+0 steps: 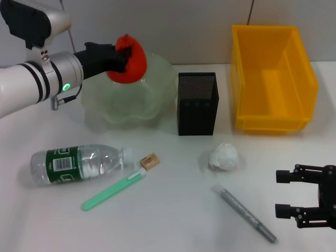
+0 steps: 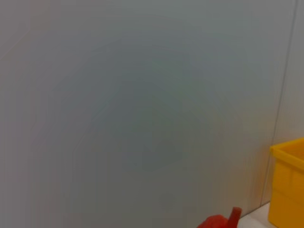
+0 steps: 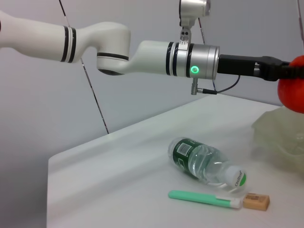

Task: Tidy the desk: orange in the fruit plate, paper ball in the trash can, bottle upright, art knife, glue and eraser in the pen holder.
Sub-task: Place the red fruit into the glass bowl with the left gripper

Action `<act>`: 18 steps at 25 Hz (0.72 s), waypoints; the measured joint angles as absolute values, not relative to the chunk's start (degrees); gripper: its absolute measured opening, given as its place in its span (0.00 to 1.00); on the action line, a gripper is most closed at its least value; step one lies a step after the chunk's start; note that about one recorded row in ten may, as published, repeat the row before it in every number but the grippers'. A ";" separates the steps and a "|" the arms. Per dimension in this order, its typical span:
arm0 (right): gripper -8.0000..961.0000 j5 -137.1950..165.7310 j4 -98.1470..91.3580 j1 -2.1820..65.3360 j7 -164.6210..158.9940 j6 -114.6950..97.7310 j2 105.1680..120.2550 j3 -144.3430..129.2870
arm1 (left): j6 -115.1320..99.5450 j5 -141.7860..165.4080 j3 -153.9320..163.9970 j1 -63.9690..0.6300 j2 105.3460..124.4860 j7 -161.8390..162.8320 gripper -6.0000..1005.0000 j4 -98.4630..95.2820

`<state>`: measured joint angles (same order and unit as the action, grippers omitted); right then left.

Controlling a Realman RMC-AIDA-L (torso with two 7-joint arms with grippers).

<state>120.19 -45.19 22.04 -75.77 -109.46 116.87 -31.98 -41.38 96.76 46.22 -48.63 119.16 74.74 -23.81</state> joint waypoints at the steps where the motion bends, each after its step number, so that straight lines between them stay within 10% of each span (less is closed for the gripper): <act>1: 0.82 120.20 -45.18 22.05 -75.77 -109.39 116.87 -31.99 | -40.85 96.64 46.23 -48.74 119.17 74.63 0.08 -23.59; 10: 0.82 120.36 -45.09 22.62 -75.76 -108.27 117.01 -32.02 | -42.97 92.18 46.32 -47.08 119.14 72.13 0.16 -23.73; 18: 0.82 120.50 -45.08 23.42 -75.77 -107.74 117.41 -32.08 | -44.07 92.15 46.32 -46.60 119.07 72.01 0.61 -23.98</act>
